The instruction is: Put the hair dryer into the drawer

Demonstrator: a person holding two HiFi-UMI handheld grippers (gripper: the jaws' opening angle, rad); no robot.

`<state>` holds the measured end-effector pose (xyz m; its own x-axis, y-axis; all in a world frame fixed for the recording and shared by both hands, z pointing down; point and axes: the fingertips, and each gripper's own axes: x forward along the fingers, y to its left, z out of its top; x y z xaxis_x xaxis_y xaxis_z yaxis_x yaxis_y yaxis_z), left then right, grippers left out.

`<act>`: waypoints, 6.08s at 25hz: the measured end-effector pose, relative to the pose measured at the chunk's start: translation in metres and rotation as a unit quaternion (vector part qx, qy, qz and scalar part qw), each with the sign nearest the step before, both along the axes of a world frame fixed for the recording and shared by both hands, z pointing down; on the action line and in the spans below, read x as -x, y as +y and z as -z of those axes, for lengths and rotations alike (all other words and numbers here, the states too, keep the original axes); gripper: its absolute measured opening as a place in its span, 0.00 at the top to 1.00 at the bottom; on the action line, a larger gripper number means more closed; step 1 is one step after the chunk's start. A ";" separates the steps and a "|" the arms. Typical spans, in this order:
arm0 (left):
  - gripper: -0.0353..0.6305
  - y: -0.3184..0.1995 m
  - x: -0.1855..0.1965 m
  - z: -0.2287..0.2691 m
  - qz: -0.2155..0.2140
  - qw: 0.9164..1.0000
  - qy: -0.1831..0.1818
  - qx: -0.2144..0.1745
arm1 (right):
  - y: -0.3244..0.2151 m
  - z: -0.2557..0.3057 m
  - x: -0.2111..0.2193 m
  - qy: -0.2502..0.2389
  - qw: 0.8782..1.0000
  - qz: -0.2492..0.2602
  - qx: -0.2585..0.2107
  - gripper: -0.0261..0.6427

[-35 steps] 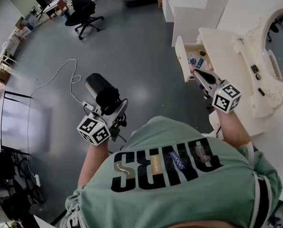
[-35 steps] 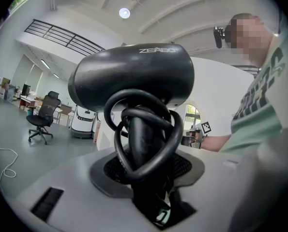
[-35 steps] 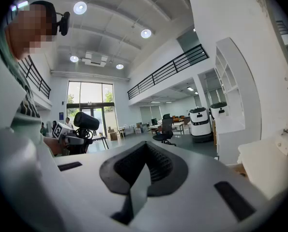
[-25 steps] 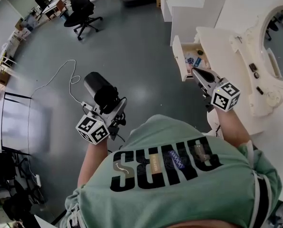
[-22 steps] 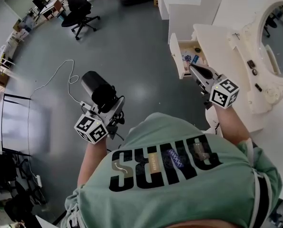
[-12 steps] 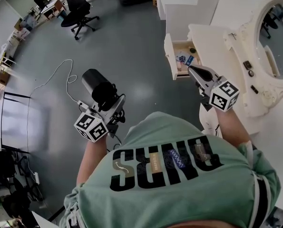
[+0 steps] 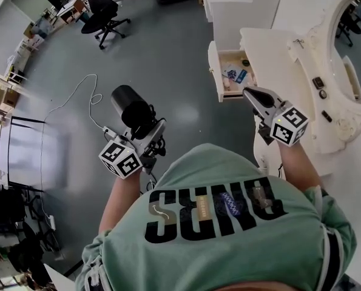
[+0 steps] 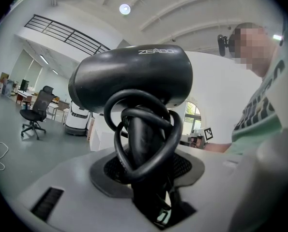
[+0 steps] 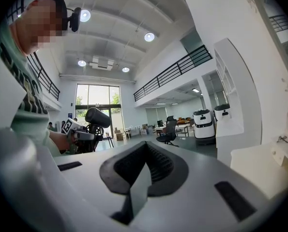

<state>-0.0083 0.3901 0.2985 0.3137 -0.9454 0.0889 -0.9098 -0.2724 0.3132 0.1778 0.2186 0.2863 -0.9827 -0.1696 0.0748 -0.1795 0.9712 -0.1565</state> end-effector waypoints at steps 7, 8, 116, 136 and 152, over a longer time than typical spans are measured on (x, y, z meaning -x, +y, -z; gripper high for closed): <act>0.65 -0.020 0.026 -0.011 -0.002 1.000 0.020 -0.003 | -0.017 -0.008 0.031 0.017 1.000 0.005 -0.004 0.97; 0.65 -0.023 0.035 -0.014 -0.004 1.000 0.021 -0.003 | -0.020 -0.009 0.040 0.019 1.000 0.004 -0.005 0.97; 0.66 -0.509 -0.041 -0.339 -0.719 0.452 -0.527 0.005 | -0.326 -0.174 -0.065 -0.015 0.866 -0.485 0.122 0.97; 0.66 -0.517 -0.085 -0.472 -0.740 0.261 -0.620 -0.002 | -0.292 -0.237 -0.107 -0.011 0.830 -0.530 0.172 0.97; 0.65 -0.519 -0.098 -0.503 -0.744 0.231 -0.627 0.013 | -0.276 -0.244 -0.121 -0.010 0.817 -0.545 0.191 0.97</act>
<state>0.0895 -0.1285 0.8014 0.0026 0.1321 0.9912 0.8045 -0.5891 0.0764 0.2984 -0.0570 0.5300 -0.2660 -0.9119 0.3127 -0.8983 0.1168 -0.4236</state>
